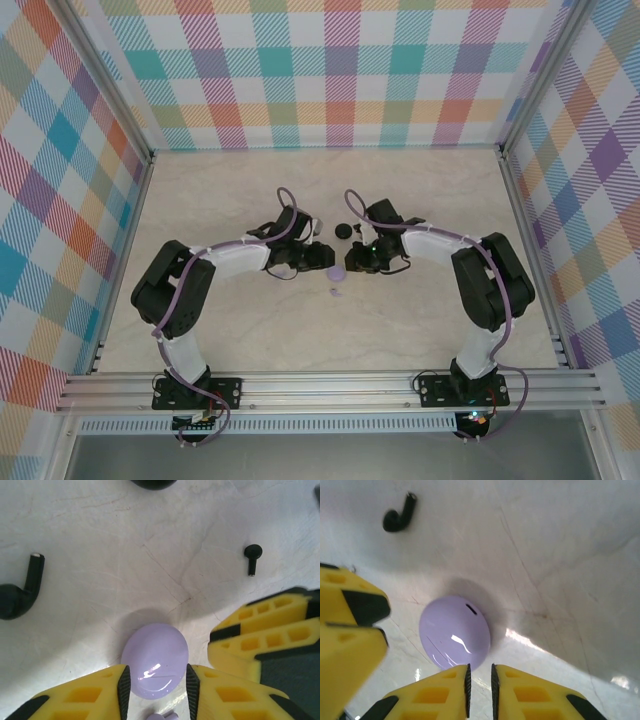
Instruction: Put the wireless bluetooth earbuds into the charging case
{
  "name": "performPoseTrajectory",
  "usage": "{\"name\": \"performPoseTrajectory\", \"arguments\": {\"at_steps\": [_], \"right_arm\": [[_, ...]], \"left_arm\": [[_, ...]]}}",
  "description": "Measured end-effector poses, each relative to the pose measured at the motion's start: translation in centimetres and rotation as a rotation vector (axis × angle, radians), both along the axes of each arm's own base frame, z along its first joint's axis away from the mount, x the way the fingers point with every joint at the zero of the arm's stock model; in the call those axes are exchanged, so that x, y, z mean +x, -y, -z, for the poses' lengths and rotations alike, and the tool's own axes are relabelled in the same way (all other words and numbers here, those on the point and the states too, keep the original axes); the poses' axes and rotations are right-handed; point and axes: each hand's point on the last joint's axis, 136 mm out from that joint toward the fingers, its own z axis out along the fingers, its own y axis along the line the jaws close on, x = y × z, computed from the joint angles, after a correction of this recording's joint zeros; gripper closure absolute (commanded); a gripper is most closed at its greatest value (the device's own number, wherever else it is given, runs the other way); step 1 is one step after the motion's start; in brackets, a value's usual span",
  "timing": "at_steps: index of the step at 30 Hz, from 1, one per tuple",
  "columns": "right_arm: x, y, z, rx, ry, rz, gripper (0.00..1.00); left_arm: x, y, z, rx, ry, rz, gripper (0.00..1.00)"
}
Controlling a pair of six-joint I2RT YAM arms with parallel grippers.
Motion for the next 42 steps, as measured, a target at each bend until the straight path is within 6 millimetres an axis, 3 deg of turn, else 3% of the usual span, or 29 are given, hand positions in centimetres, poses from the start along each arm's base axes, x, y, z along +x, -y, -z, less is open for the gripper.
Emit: {"name": "performPoseTrajectory", "arguments": {"at_steps": [8,19,29,36,42], "right_arm": [[-0.7,-0.5,1.0,0.018,-0.038,-0.012,0.80],[0.2,-1.0,2.1,0.002,-0.065,0.000,0.81],[2.1,-2.1,1.9,0.005,-0.048,-0.002,0.81],[3.0,-3.0,1.5,0.011,-0.039,-0.011,0.80],[3.5,-2.2,1.6,-0.045,-0.014,0.001,0.78]], "left_arm": [[1.2,0.4,2.2,0.016,-0.041,-0.005,0.66],[0.5,0.3,3.0,-0.005,-0.069,0.008,0.66],[-1.7,-1.1,2.9,-0.015,-0.090,-0.012,0.65],[-3.0,-0.9,2.7,-0.031,-0.107,-0.002,0.58],[-2.9,-1.0,1.5,-0.036,-0.081,-0.005,0.53]]}}
